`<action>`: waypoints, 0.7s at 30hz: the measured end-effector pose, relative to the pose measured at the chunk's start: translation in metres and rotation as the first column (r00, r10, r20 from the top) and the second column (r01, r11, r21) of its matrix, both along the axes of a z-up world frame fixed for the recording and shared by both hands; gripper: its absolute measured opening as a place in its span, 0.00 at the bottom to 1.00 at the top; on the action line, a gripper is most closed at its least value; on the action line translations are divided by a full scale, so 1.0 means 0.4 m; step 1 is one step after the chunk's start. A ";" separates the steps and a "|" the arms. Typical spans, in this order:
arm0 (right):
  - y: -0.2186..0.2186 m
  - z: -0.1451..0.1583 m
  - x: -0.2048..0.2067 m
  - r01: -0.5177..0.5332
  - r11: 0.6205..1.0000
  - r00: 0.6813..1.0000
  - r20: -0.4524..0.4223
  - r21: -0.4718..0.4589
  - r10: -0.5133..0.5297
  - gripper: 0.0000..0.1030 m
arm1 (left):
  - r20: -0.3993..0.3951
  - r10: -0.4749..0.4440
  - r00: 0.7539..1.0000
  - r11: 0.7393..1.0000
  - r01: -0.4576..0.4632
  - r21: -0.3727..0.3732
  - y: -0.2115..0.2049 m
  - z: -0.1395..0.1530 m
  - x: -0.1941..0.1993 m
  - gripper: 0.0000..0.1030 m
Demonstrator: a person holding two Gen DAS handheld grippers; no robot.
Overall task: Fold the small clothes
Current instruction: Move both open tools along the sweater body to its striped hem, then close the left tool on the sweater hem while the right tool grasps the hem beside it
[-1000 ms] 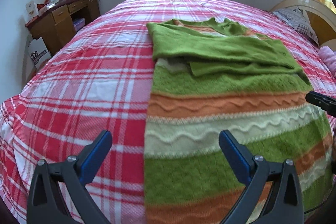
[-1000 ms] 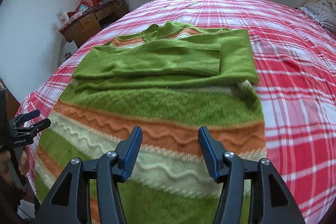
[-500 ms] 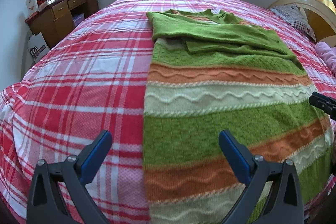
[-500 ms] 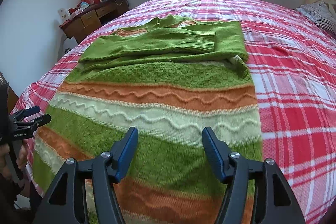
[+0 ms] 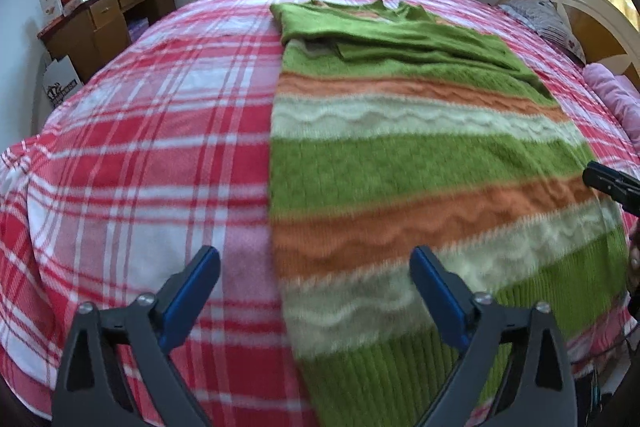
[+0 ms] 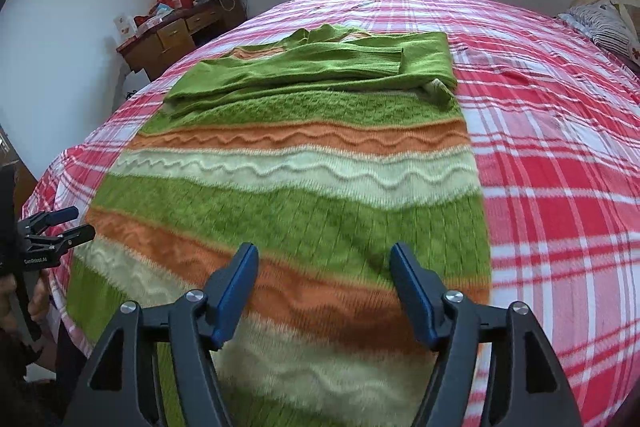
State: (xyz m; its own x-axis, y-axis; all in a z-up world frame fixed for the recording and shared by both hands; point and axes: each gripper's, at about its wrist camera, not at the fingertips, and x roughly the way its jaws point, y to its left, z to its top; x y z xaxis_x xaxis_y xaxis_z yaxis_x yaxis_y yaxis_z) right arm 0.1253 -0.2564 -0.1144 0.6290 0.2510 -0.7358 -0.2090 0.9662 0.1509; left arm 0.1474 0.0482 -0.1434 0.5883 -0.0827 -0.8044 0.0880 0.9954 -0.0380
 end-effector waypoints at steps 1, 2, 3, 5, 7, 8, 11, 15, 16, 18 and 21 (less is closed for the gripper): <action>0.002 -0.001 -0.010 -0.002 1.000 1.000 0.004 -0.007 0.002 0.68 | -0.006 -0.003 1.000 1.000 0.003 -0.005 0.003 -0.003 -0.009 0.90; 0.003 -0.002 -0.023 -0.005 1.000 1.000 0.010 -0.016 0.006 0.68 | -0.014 -0.008 1.000 1.000 0.008 -0.013 0.004 -0.005 -0.016 0.86; 0.004 -0.003 -0.033 -0.008 1.000 1.000 0.015 -0.023 0.008 0.69 | -0.025 -0.019 1.000 0.999 0.018 -0.026 0.006 -0.007 -0.027 0.82; 0.005 -0.005 -0.049 -0.012 0.999 1.000 0.017 -0.033 0.012 0.70 | -0.039 -0.035 0.999 0.999 0.034 -0.031 0.005 -0.010 -0.046 0.80; 0.005 -0.006 -0.064 -0.013 0.999 1.000 0.019 -0.037 0.013 0.70 | -0.048 -0.050 0.998 0.998 0.048 -0.044 0.004 -0.012 -0.066 0.77; 0.004 -0.006 -0.074 -0.012 0.999 1.000 0.022 -0.040 0.013 0.70 | -0.054 -0.057 0.997 0.997 0.054 -0.050 0.004 -0.013 -0.075 0.74; 0.000 -0.007 -0.100 -0.011 0.999 1.000 0.028 -0.039 0.012 0.71 | -0.087 -0.074 0.993 0.993 0.066 -0.094 0.008 -0.024 -0.103 0.64; 0.001 -0.012 -0.134 -0.012 0.999 1.000 0.025 -0.045 0.013 0.74 | -0.109 -0.076 0.991 0.988 0.060 -0.144 0.017 -0.030 -0.132 0.60; 0.001 -0.013 -0.144 -0.010 0.999 1.000 0.028 -0.045 0.011 0.74 | -0.115 -0.077 0.990 0.985 0.058 -0.162 0.019 -0.030 -0.136 0.60; 0.004 -0.016 -0.167 -0.009 0.998 0.999 0.034 -0.054 0.011 0.74 | -0.130 -0.081 0.988 0.978 0.053 -0.202 0.024 -0.034 -0.146 0.55; -0.001 -0.013 -0.190 -0.012 0.998 0.999 0.032 -0.055 0.014 0.74 | -0.151 -0.081 0.985 0.969 0.042 -0.245 0.026 -0.039 -0.148 0.53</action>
